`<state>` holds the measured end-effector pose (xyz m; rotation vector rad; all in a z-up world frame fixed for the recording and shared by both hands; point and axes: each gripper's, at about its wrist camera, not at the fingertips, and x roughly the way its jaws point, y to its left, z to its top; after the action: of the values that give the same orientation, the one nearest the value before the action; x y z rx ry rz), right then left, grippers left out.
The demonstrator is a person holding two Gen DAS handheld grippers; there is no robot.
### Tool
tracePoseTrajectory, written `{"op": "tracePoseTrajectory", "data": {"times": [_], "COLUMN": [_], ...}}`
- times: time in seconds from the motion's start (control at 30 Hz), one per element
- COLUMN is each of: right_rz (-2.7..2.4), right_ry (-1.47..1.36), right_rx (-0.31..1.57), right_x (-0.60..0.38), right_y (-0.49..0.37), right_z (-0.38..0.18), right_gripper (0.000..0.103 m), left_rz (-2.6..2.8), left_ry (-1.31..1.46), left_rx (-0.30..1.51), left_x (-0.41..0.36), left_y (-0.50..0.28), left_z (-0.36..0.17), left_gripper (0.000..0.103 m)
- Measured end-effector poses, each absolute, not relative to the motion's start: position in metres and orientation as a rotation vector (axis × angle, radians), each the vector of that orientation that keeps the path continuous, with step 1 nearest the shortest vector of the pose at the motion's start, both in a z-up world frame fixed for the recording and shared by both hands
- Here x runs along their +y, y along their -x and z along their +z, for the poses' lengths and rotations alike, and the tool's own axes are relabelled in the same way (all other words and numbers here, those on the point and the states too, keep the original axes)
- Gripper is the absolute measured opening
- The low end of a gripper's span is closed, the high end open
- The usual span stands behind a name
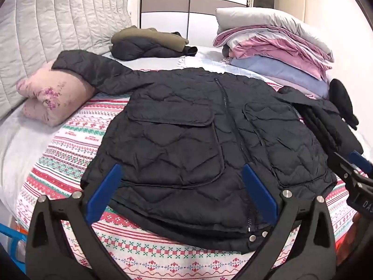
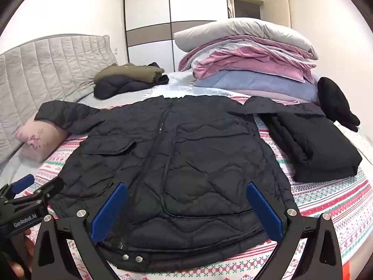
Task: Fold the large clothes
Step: 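Position both grippers open over the black jacket's hem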
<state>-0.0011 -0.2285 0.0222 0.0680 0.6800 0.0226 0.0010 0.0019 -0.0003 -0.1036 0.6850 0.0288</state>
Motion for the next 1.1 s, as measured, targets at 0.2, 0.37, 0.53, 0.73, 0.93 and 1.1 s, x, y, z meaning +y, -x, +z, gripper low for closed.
{"op": "tracePoseTrajectory", "data": {"times": [0.2,0.37,0.53,0.73,0.93,1.1], "right_rz": [-0.004,-0.05,-0.067,-0.077,-0.112,-0.137], "right_ry": [-0.042,-0.02,-0.028,-0.011,0.032,0.039], "right_rx": [0.656,0.655,0.654,0.681,0.689,0.715], "right_x": [-0.224,-0.223,-0.223,-0.222,-0.22,-0.224], "right_y": [0.004,0.003,0.005,0.002,0.0,-0.003], "right_z": [0.025,0.025,0.025,0.02,0.018,0.014], "right_gripper": [0.103,0.103,0.103,0.103,0.103,0.103], "left_rz": [0.025,0.033,0.056,0.076,0.108,0.104], "left_ry": [0.074,0.049,0.075,0.073,0.034,0.056], "left_rx": [0.71,0.705,0.706,0.744,0.749,0.732], "left_x": [0.004,-0.002,0.007,0.006,0.006,0.004], "left_y": [-0.004,-0.001,-0.003,-0.002,-0.003,-0.003], "left_z": [-0.002,-0.005,-0.007,-0.012,-0.012,-0.013], "left_gripper": [0.103,0.103,0.103,0.103,0.103,0.103]}}
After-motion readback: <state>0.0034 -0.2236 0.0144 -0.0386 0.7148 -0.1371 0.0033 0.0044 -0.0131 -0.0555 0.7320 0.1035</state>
